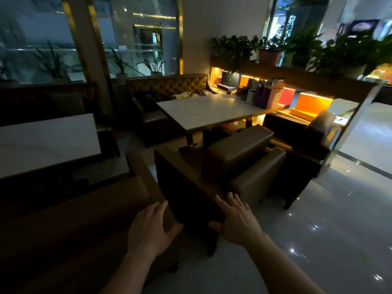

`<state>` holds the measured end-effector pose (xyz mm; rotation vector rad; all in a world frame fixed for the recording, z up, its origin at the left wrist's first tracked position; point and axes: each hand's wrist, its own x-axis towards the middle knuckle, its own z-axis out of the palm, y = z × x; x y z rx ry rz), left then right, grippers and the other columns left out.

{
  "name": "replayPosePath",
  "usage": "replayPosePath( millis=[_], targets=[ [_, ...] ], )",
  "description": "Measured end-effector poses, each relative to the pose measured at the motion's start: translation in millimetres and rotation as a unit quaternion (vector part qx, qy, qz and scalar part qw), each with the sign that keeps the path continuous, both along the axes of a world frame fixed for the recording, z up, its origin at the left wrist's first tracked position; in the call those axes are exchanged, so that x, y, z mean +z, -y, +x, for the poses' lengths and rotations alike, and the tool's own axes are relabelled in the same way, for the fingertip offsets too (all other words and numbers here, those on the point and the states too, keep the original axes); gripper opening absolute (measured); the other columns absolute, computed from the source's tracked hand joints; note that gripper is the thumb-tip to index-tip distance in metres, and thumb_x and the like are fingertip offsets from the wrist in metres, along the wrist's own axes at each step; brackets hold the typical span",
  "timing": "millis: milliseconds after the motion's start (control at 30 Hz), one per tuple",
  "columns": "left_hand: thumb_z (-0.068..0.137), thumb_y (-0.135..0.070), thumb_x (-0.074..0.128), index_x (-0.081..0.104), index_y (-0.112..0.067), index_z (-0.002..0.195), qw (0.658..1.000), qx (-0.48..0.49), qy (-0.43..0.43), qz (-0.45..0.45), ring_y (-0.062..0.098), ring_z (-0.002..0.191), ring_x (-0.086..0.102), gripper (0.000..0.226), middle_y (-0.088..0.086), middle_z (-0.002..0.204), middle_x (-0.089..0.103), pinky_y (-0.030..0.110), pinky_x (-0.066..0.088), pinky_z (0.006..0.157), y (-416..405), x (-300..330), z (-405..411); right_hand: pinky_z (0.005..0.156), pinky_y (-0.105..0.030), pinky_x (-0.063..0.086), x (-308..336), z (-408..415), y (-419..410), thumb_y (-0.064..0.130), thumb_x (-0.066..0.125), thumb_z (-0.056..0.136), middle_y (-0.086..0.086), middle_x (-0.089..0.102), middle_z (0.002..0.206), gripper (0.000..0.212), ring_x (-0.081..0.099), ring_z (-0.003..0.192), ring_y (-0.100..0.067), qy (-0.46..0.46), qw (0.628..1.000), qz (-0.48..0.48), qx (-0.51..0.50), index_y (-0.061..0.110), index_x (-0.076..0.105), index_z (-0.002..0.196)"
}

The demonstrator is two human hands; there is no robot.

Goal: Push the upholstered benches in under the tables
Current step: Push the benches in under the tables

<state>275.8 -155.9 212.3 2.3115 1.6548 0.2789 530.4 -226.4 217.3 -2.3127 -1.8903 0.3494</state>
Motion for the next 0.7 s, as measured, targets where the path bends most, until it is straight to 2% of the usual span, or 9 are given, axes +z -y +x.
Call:
replayPosePath(
  millis=[233, 400, 700],
  targets=[
    [0.077, -0.085, 0.041, 0.014, -0.040, 0.153, 0.998, -0.059, 0.000, -0.018, 0.020, 0.146, 0.021, 0.093, -0.009, 0.162, 0.019, 0.043, 0.030, 0.114, -10.2, 7.4, 153.6, 0.122, -0.050, 0.020, 2.6, 152.9, 15.7, 0.075, 0.055, 0.081, -0.011, 0.007, 0.167, 0.098, 0.006, 0.154, -0.031, 0.025, 0.999, 0.010, -0.047, 0.041, 0.002, 0.157],
    [0.077, -0.082, 0.048, 0.013, -0.041, 0.153, 0.996, -0.077, 0.009, -0.039, 0.019, 0.147, 0.018, 0.094, -0.007, 0.162, 0.018, 0.044, 0.025, 0.117, -39.8, -15.2, 254.1, 0.123, -0.050, 0.014, -17.8, 249.1, -4.6, 0.077, 0.054, 0.081, -0.011, 0.002, 0.168, 0.101, 0.002, 0.154, -0.032, 0.033, 0.997, -0.003, -0.071, 0.039, 0.001, 0.158],
    [0.074, -0.082, 0.053, 0.010, -0.040, 0.154, 0.993, -0.071, 0.026, -0.094, 0.020, 0.146, 0.020, 0.101, -0.006, 0.161, 0.020, 0.042, 0.025, 0.116, -149.2, -77.2, 442.1, 0.123, -0.051, 0.008, -55.6, 431.3, -116.0, 0.077, 0.053, 0.082, -0.010, -0.005, 0.168, 0.100, -0.005, 0.154, -0.033, 0.058, 0.994, -0.075, -0.055, 0.041, -0.002, 0.157]
  ],
)
